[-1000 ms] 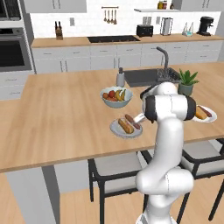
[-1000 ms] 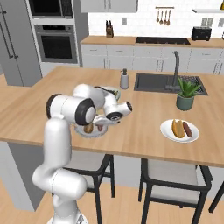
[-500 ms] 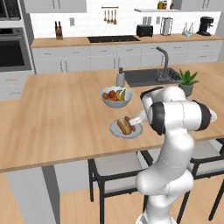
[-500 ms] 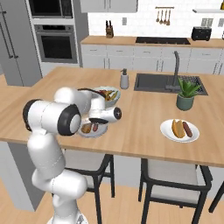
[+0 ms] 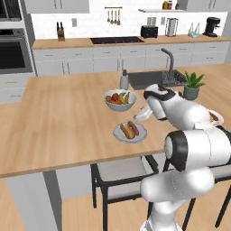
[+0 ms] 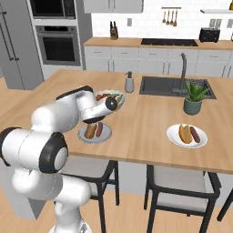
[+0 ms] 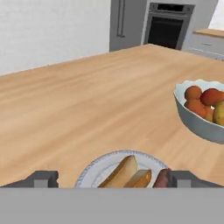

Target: Place one bun and one sausage from the bowl on each plate.

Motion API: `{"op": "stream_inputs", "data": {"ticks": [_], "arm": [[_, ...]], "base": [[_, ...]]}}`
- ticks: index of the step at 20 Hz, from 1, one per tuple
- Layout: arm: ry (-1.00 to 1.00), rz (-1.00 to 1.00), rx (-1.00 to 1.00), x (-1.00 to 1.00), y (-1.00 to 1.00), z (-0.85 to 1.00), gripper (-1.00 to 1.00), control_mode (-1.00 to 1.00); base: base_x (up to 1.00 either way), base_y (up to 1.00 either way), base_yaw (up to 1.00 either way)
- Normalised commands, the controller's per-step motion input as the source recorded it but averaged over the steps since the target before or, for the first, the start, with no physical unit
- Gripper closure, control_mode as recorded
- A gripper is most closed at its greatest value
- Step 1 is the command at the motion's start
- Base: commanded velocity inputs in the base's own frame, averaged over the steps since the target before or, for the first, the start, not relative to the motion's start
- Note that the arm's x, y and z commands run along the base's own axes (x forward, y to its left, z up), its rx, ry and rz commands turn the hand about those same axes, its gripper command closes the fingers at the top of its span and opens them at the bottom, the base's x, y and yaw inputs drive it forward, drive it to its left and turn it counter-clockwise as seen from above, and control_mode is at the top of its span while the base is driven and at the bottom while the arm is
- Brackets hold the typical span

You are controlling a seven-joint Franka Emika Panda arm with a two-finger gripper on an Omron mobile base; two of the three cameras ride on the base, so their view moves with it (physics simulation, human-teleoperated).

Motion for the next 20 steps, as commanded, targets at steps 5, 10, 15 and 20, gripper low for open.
{"op": "stream_inputs", "data": {"ticks": [5,10,15,20], "arm": [[-0.24,0.00,-0.56,-1.00,-0.03,0.98,-1.00,-1.00],[-0.02,0.00,-0.84,-1.00,0.00,0.65,-1.00,-1.00],[0.04,0.00,-0.74,-1.00,-0.13,0.51,-1.00,-1.00],[0.08,0.09,-0.35,-0.82,-0.06,0.46,-1.00,-1.00]], "base": [[0.00,0.00,0.00],[0.00,0.00,0.00],[0.00,0.00,0.00],[0.00,0.00,0.00]]}}
